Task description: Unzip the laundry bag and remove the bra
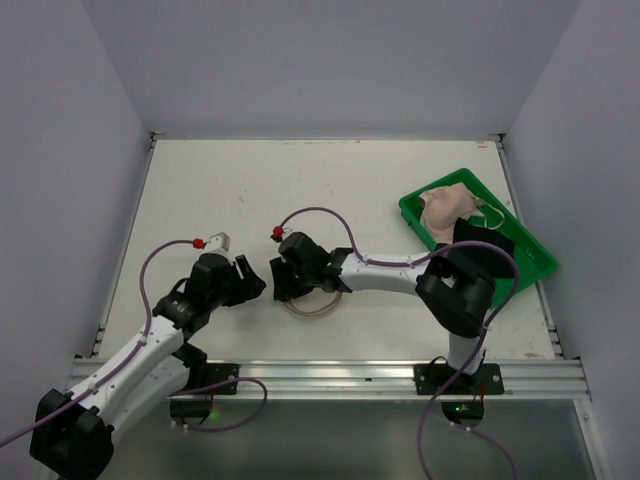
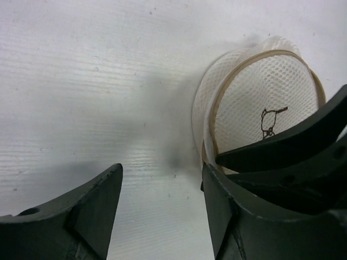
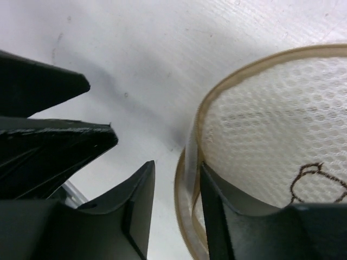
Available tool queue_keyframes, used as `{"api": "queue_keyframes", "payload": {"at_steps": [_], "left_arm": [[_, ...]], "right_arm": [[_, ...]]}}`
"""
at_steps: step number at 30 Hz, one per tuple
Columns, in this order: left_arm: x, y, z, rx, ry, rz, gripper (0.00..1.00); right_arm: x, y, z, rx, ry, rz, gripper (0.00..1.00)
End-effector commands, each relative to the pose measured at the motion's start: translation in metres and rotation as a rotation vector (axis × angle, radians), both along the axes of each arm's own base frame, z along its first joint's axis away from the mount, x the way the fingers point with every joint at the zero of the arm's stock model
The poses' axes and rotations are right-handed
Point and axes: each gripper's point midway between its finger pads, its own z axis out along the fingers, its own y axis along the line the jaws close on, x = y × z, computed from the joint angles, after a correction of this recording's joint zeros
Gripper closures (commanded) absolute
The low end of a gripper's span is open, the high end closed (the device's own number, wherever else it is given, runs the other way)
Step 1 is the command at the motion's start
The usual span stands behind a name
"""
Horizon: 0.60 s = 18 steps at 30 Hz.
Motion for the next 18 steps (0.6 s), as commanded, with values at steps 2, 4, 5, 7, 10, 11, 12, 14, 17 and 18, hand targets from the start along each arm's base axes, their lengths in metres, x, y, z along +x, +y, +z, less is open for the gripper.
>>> {"api": "queue_keyframes", "payload": {"at_steps": [2,4,5,7,10,11,12,14,17,18], "left_arm": [[0.009,0.002,0.032,0.009,-0.057,0.002,0.32],[0.010,0.004,0.037,0.019,-0.065,0.004,0.24],[0.013,0.005,0.044,0.021,-0.079,0.009,0.20],[0.013,0.005,0.048,0.027,-0.083,0.007,0.16],[0.016,0.006,0.057,0.034,-0.099,0.006,0.10],[0.018,0.007,0.063,0.038,-0.114,0.012,0.07],[0.019,0.008,0.065,0.047,-0.113,0.013,0.05],[0.022,0.014,0.071,0.078,-0.127,0.023,0.01],[0.029,0.026,0.088,0.123,-0.164,0.051,0.00],[0.031,0.029,0.098,0.130,-0.183,0.059,0.00]], "right_arm": [[0.007,-0.005,0.062,0.062,-0.095,-0.012,0.52],[0.009,-0.011,0.079,0.067,-0.124,-0.020,0.49],[0.008,-0.013,0.085,0.066,-0.129,-0.015,0.46],[0.013,-0.019,0.100,0.064,-0.170,-0.032,0.38],[0.022,-0.031,0.117,0.059,-0.220,-0.063,0.22],[0.026,-0.038,0.118,0.048,-0.229,-0.081,0.18],[0.032,-0.045,0.121,0.039,-0.242,-0.103,0.12],[0.050,-0.075,0.130,0.029,-0.264,-0.182,0.06],[0.072,-0.125,0.149,0.045,-0.315,-0.298,0.01],[0.077,-0.139,0.154,0.052,-0.330,-0.330,0.01]]}}
